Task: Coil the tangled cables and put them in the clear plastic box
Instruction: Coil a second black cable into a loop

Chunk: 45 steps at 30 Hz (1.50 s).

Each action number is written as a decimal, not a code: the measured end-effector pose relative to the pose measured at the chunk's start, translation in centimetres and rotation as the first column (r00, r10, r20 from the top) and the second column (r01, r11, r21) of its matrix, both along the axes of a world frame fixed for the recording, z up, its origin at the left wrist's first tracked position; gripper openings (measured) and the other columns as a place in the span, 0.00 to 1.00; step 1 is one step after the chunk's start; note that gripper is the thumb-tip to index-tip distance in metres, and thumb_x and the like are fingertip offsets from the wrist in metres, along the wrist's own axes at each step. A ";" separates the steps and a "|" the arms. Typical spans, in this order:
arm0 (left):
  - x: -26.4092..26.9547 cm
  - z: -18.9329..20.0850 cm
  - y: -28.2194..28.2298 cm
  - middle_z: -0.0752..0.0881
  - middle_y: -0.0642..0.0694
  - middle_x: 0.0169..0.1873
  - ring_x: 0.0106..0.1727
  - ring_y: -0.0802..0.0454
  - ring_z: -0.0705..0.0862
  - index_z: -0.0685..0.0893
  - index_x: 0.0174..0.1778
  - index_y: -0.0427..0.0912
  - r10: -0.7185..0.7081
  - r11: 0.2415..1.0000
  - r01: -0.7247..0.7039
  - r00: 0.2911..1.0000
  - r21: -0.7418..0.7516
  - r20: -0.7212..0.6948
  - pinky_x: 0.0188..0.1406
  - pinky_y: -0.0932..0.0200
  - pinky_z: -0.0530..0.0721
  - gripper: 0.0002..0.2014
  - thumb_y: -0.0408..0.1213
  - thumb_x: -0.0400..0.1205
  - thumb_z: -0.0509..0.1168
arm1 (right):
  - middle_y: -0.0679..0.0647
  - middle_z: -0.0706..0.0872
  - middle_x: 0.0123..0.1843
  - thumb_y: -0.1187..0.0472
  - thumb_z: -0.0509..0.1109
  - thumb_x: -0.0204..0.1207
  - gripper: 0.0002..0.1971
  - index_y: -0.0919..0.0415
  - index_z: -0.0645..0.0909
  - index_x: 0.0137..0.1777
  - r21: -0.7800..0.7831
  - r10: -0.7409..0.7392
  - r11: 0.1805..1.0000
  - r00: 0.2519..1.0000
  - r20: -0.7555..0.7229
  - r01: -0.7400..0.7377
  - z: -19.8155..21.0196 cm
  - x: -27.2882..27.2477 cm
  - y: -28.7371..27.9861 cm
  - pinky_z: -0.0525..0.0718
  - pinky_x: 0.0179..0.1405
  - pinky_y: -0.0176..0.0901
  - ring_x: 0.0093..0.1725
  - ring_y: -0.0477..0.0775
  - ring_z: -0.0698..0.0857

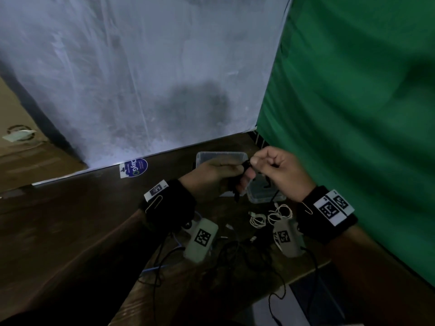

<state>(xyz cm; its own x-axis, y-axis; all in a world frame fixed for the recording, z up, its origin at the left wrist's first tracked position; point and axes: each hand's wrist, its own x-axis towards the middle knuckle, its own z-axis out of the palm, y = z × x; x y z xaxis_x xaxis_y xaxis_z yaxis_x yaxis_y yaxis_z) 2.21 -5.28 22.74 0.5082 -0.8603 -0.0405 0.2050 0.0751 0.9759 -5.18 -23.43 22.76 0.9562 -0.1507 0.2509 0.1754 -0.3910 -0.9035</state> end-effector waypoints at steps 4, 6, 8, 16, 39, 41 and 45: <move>0.7 -0.4 -0.1 0.85 0.44 0.37 0.39 0.51 0.83 0.78 0.56 0.29 -0.022 0.979 -0.029 0.968 -0.201 -0.249 0.51 0.53 0.81 0.11 0.31 0.86 0.53 | 0.37 0.83 0.27 0.67 0.66 0.84 0.09 0.59 0.86 0.44 0.003 -0.095 0.995 0.992 -0.084 0.096 -2.3 0.1 0.5 0.76 0.37 0.29 0.30 0.35 0.78; 1.1 -0.8 -0.2 0.83 0.41 0.42 0.44 0.49 0.83 0.79 0.57 0.30 0.025 0.960 -0.114 0.944 -0.255 -0.328 0.51 0.56 0.84 0.12 0.32 0.87 0.53 | 0.32 0.82 0.26 0.70 0.64 0.83 0.14 0.59 0.84 0.38 -0.053 -0.043 0.998 0.986 -0.163 0.035 -3.2 -0.4 1.7 0.74 0.35 0.29 0.28 0.30 0.79; 1.9 -1.4 -0.3 0.82 0.40 0.42 0.45 0.47 0.81 0.79 0.58 0.32 0.131 0.942 -0.232 0.919 -0.242 -0.373 0.50 0.57 0.85 0.13 0.32 0.88 0.51 | 0.33 0.84 0.30 0.65 0.65 0.84 0.14 0.54 0.85 0.38 -0.129 0.003 0.991 0.975 -0.220 -0.032 -4.3 -0.9 3.0 0.76 0.38 0.33 0.32 0.29 0.81; 3.0 -4.4 0.4 0.86 0.42 0.39 0.40 0.51 0.84 0.84 0.47 0.30 0.416 0.896 -0.440 0.882 0.066 0.222 0.45 0.53 0.83 0.12 0.31 0.87 0.57 | 0.41 0.87 0.38 0.56 0.66 0.84 0.08 0.48 0.86 0.46 -0.269 0.136 0.944 0.969 -0.206 -0.190 -2.4 -1.8 4.3 0.78 0.39 0.34 0.39 0.35 0.85; 4.0 -5.0 0.3 0.83 0.42 0.39 0.41 0.49 0.82 0.81 0.53 0.30 0.419 0.883 -0.446 0.890 -0.149 -0.181 0.47 0.55 0.82 0.11 0.29 0.88 0.54 | 0.44 0.90 0.48 0.58 0.64 0.85 0.09 0.51 0.88 0.51 -0.227 0.114 0.956 0.950 -0.291 -0.184 -4.1 -0.8 4.8 0.84 0.52 0.38 0.50 0.41 0.88; 3.7 -5.7 0.3 0.86 0.46 0.37 0.39 0.54 0.85 0.85 0.47 0.34 0.420 0.906 -0.423 0.893 -0.016 0.159 0.45 0.57 0.84 0.10 0.30 0.87 0.58 | 0.49 0.90 0.42 0.58 0.66 0.84 0.09 0.56 0.87 0.48 -0.273 0.120 0.942 0.957 -0.264 -0.194 -3.4 -0.8 4.6 0.85 0.45 0.45 0.43 0.45 0.88; 1.9 -4.8 0.2 0.88 0.46 0.39 0.41 0.53 0.85 0.87 0.48 0.37 0.177 0.938 -0.285 0.884 0.197 0.433 0.50 0.52 0.84 0.12 0.33 0.87 0.58 | 0.48 0.90 0.38 0.59 0.70 0.82 0.07 0.56 0.88 0.44 -0.265 0.098 0.954 0.984 -0.151 -0.136 -1.7 -0.8 3.1 0.83 0.38 0.39 0.38 0.41 0.87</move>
